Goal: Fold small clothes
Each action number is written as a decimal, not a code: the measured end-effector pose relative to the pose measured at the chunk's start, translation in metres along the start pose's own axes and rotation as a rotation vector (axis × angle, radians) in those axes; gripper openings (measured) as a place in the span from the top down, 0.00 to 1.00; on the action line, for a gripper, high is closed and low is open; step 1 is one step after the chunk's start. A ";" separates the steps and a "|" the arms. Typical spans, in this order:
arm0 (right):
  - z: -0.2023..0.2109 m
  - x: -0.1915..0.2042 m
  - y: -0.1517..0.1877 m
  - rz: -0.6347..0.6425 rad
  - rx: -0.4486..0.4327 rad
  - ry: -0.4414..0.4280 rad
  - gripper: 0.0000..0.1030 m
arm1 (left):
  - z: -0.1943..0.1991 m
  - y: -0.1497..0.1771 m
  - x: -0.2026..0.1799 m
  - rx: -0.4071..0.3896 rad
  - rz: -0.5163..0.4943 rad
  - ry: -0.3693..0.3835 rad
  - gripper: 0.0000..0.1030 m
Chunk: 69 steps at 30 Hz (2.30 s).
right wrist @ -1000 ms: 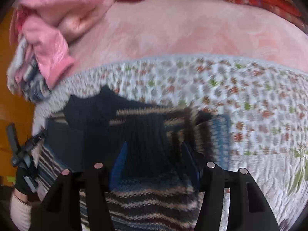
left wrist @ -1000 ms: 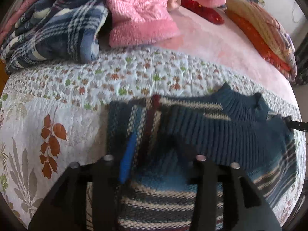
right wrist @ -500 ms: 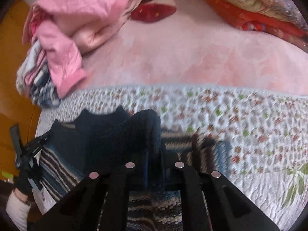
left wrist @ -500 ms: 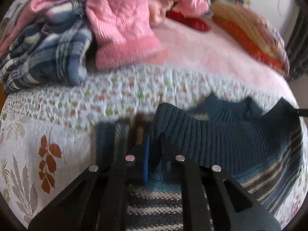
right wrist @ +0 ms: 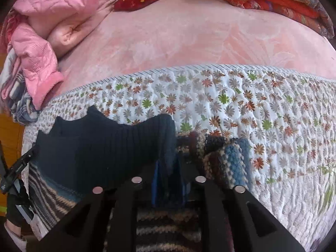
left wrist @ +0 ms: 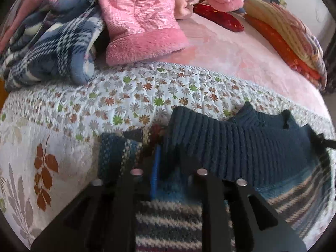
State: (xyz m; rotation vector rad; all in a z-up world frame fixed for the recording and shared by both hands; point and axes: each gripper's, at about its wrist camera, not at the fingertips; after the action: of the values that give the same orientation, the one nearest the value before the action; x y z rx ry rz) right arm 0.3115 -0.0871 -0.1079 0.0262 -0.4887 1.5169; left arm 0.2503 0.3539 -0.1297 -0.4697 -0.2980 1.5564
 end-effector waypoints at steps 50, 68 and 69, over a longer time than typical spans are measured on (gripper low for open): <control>0.047 -0.078 0.125 -0.262 0.061 -0.258 0.63 | 0.054 0.128 0.019 0.136 -0.006 0.100 0.25; 0.045 -0.083 0.127 -0.243 0.084 -0.220 0.67 | 0.048 0.127 0.025 0.146 0.020 0.116 0.25; 0.044 -0.082 0.127 -0.245 0.084 -0.219 0.67 | 0.048 0.127 0.024 0.147 0.020 0.116 0.25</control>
State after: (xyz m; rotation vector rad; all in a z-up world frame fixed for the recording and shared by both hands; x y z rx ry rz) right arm 0.1793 -0.1696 -0.1301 0.3097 -0.5741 1.2989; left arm 0.1159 0.3771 -0.1491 -0.4468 -0.0897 1.5513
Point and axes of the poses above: each gripper's, at about its wrist camera, not at the fingertips, and z roughly against the way its jaws point, x to its left, y to its underside, and after that the axes turned 6 degrees about -y, right-handed
